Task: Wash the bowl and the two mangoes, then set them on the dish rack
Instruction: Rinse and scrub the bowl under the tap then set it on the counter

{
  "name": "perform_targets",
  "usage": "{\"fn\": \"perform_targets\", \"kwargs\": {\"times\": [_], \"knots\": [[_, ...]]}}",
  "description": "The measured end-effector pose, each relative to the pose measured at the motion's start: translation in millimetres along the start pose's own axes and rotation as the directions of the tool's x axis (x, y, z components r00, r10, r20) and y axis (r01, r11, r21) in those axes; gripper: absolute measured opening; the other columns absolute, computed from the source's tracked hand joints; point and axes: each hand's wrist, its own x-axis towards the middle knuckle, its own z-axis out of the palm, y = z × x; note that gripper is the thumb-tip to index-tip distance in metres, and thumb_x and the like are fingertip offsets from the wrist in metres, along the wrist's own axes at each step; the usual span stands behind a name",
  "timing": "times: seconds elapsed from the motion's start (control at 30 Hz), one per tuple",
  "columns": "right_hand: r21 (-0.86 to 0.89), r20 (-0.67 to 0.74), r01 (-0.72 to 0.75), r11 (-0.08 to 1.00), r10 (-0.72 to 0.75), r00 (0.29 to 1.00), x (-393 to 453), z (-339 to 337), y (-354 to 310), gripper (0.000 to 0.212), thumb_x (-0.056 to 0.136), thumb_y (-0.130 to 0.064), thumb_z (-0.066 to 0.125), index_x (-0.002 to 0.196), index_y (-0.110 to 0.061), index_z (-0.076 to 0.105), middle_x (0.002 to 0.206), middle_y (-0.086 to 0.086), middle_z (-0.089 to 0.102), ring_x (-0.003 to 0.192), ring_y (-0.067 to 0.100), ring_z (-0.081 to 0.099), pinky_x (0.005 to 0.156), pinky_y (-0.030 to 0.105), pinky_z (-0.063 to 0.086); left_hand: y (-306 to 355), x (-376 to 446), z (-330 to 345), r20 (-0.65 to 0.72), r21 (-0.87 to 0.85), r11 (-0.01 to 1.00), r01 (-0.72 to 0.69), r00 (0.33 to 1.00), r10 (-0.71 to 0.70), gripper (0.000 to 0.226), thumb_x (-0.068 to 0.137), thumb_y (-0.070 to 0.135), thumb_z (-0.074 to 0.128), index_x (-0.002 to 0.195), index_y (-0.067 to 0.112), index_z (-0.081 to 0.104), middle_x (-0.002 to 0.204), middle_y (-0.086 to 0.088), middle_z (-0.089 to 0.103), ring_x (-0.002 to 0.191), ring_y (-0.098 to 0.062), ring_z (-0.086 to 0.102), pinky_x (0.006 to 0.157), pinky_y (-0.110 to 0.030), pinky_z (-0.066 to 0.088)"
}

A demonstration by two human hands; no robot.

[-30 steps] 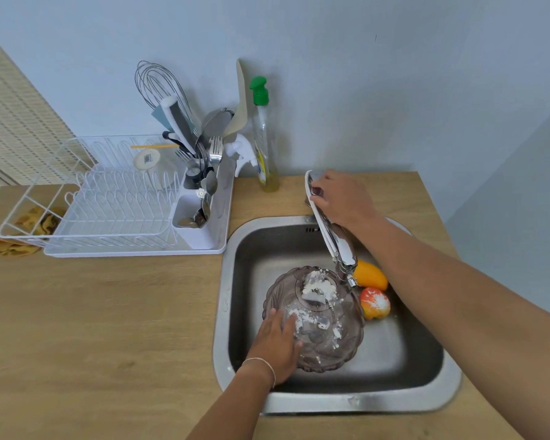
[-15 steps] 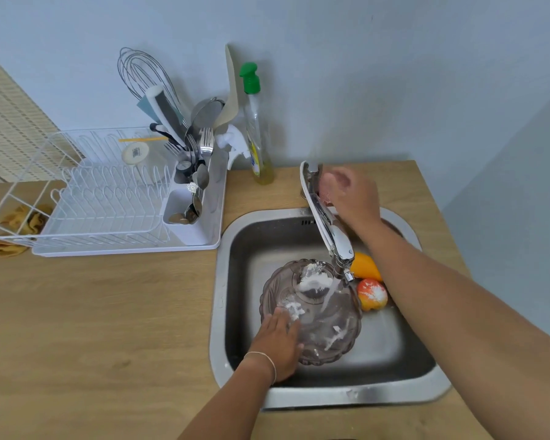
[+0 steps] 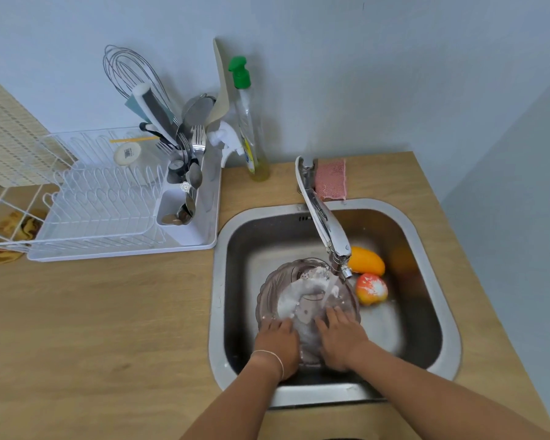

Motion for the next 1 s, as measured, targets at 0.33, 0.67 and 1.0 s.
{"fn": "perform_targets", "kwargs": {"times": [0.33,0.67,1.0], "knots": [[-0.205,-0.231,0.098,0.974,-0.145,0.962,14.7,-1.2,22.9,0.068,0.095,-0.040,0.025,0.152,-0.005,0.031,0.157,0.029,0.030,0.147,0.045,0.022,0.123,0.054,0.007,-5.6,-0.4,8.9,0.129,-0.053,0.996,0.065,0.990,-0.058,0.081,0.096,0.044,0.043,0.155,0.006,0.003,0.162,-0.024,-0.002,0.150,-0.037,-0.004,0.122,-0.046,-0.001],[-0.060,-0.056,0.236,0.970,-0.240,0.969,5.3,5.3,2.0,0.075,0.093,-0.053,0.022,0.158,-0.018,0.016,0.163,0.031,-0.007,0.151,0.048,-0.008,0.119,0.054,-0.009,-4.6,2.7,6.4,0.125,0.053,0.996,0.070,0.989,-0.076,0.097,0.088,0.065,0.031,0.155,0.002,0.000,0.162,-0.024,-0.007,0.150,-0.035,-0.012,0.121,-0.047,-0.004],[0.049,0.080,0.233,0.971,-0.236,0.968,-3.5,-4.8,20.3,0.074,0.098,-0.052,0.034,0.157,-0.011,0.013,0.164,0.029,-0.006,0.152,0.044,-0.008,0.122,0.053,-0.001,-6.9,5.8,9.1,0.040,0.170,0.976,0.137,0.988,-0.146,0.122,0.075,0.085,0.020,0.151,-0.007,-0.007,0.158,-0.030,-0.015,0.147,-0.045,-0.016,0.118,-0.054,-0.008]]}}
